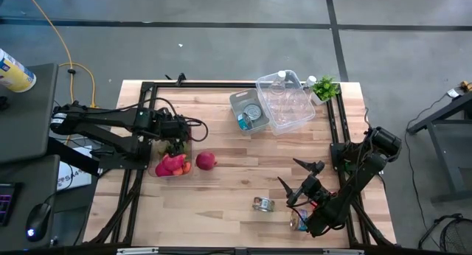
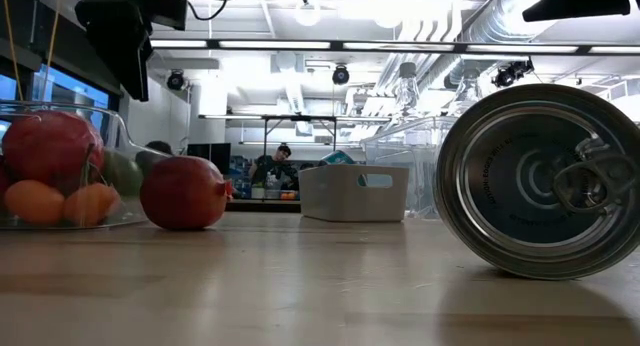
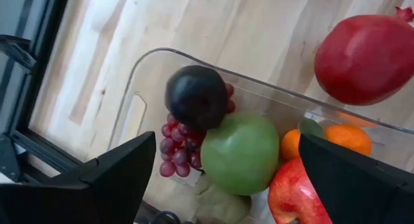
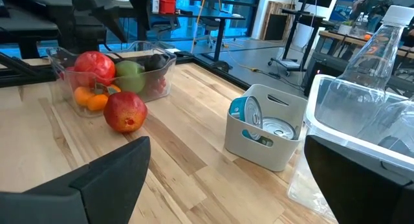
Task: Pick & Place Food Item
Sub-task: Put the red pomegranate into the left transparent bin
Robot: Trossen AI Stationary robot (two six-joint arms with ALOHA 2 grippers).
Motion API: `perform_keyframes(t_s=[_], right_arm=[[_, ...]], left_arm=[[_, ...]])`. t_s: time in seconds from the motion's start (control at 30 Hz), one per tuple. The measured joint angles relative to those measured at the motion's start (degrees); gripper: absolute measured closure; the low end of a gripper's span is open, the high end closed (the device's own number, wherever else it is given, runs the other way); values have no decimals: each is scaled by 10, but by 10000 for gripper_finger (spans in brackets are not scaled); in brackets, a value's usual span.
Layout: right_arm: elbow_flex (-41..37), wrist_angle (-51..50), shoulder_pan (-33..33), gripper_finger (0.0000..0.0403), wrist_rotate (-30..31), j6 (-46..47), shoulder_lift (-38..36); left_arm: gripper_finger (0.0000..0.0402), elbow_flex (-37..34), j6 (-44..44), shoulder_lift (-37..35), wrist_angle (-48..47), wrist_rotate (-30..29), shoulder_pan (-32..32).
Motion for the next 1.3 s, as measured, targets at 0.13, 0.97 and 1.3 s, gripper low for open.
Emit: perform_keyframes(t_s=[0.13, 0.97, 1.3], right_arm=[[0, 0, 0, 7, 0, 0, 0], [0, 0, 0, 7, 0, 0, 0], [0, 1, 0, 7, -14, -7, 0]], left_arm=[[32, 0, 1, 0, 0, -6, 0], [32, 6, 187, 16, 232, 105, -61], [32, 6, 180, 56, 265, 109, -85]])
